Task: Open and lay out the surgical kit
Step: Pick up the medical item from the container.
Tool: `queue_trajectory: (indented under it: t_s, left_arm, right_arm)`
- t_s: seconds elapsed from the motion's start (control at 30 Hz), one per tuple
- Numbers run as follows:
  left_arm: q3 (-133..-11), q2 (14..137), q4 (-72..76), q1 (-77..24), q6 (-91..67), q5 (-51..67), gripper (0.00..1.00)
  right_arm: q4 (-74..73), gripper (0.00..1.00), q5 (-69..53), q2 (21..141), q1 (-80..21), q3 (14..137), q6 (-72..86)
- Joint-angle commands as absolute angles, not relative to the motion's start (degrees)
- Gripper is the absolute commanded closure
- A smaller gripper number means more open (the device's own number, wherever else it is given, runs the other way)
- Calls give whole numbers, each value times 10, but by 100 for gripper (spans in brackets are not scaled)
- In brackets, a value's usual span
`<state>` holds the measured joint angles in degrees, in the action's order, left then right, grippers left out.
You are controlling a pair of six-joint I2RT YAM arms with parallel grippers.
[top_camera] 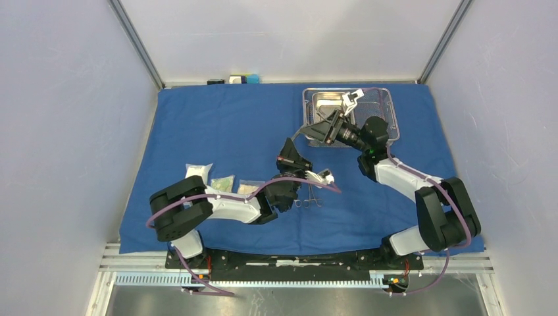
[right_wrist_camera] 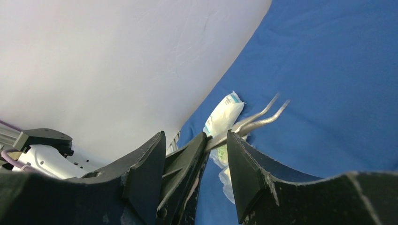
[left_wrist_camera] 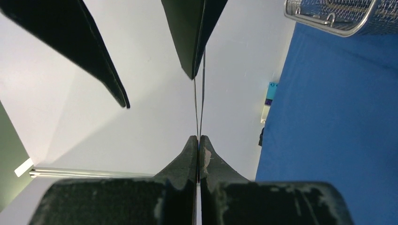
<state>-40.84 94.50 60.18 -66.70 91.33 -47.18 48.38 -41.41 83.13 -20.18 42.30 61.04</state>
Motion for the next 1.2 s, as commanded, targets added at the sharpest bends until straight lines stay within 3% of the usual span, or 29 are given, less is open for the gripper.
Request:
queue_trajectory:
  t_s: [0.0, 0.4, 0.77, 1.0, 1.17]
  left_arm:
    - [-421, 966, 721, -670, 974, -496, 98]
    - [-443, 992, 765, -679, 1009, -504, 98]
    - [-457, 1014, 780, -696, 1025, -504, 98]
    - [-461, 1016, 782, -698, 1029, -505, 98]
    - [-465, 1026, 790, -698, 1036, -504, 98]
  right_arm:
    - [503, 43, -426, 801, -175, 407, 595]
    - [465, 43, -421, 795, -159, 389, 576]
    - [520, 45, -429, 825, -176, 401, 614]
    - [522, 54, -425, 827, -180, 400, 620]
    - [544, 68, -425, 833, -185, 404, 637]
